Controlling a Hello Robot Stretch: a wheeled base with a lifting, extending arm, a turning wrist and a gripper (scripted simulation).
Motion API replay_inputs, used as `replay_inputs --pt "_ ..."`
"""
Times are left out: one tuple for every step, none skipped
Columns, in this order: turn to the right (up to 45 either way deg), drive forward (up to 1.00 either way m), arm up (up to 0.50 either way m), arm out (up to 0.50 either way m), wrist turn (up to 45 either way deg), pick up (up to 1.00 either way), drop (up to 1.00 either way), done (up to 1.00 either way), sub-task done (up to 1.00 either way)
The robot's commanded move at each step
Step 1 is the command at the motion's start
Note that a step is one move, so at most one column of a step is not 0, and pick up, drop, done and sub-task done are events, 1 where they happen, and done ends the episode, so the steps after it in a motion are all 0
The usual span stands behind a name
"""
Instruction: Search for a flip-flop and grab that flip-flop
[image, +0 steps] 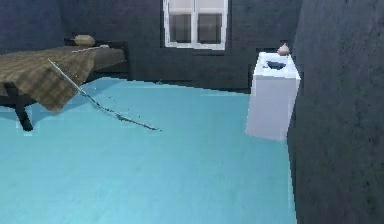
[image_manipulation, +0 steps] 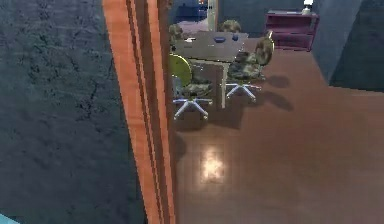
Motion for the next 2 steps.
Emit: replay_inputs --pt "-3.0 0.0 0.0 0.0 0.0 0.0 0.0 0.0 0.0" --pt "0.0 1.0 0.0 0.0 0.0 0.0 0.0 0.0 0.0"
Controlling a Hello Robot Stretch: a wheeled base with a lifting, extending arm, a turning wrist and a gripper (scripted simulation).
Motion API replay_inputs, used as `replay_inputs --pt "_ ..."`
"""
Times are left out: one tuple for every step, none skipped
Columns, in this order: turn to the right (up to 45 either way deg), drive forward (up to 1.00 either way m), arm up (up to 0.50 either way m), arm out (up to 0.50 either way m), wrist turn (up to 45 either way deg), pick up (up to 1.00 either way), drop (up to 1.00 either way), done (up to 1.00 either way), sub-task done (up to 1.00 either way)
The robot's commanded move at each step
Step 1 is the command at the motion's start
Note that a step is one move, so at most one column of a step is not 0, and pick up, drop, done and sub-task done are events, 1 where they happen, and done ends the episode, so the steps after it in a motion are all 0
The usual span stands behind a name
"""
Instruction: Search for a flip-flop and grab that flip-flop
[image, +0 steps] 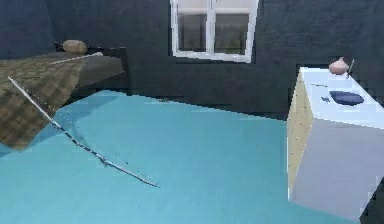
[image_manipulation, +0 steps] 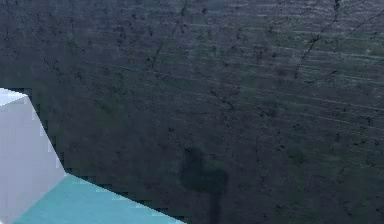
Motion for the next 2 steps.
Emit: replay_inputs --pt "-3.0 0.0 0.0 0.0 0.0 0.0 0.0 0.0 0.0" --pt "0.0 1.0 0.0 0.0 0.0 0.0 0.0 0.0 0.0"
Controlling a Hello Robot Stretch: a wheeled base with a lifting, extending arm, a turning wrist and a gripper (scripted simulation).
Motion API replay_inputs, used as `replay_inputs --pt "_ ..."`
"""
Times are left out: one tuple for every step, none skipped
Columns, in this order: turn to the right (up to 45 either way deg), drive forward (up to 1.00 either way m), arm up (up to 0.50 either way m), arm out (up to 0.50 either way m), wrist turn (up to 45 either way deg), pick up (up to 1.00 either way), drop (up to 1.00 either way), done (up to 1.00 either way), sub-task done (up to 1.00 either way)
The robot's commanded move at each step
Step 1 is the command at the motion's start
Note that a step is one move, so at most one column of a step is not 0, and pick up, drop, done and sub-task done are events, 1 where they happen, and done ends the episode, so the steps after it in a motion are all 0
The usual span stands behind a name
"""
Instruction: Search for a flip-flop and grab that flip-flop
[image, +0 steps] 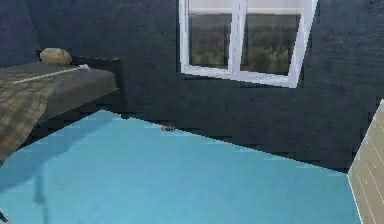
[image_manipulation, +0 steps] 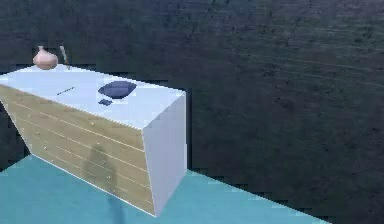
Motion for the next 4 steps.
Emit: replay_inputs --pt "0.0 1.0 0.0 0.0 0.0 0.0 0.0 0.0 0.0" --pt "-3.0 0.0 0.0 0.0 0.0 0.0 0.0 0.0 0.0" --pt "0.0 0.55 0.0 0.0 0.0 0.0 0.0 0.0 0.0" --pt "-45.0 0.0 0.0 0.0 0.0 0.0 0.0 0.0 0.0"
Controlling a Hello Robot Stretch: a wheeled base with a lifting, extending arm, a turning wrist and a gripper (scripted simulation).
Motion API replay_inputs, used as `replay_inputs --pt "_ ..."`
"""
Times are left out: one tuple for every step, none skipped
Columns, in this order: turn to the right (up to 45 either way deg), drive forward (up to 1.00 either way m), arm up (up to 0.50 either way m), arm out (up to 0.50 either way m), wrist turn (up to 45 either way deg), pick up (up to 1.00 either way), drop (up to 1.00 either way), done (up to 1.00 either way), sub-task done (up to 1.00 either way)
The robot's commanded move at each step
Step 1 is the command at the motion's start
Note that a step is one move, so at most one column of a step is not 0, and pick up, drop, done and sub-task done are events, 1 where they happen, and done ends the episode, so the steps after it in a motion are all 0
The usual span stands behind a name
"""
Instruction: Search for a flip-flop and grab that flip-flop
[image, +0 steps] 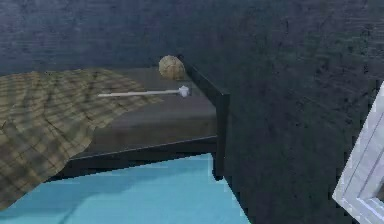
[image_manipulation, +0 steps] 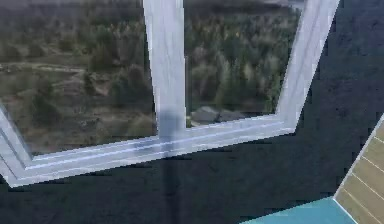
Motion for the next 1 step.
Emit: replay_inputs --pt "-45.0 0.0 0.0 0.0 0.0 0.0 0.0 0.0 0.0"
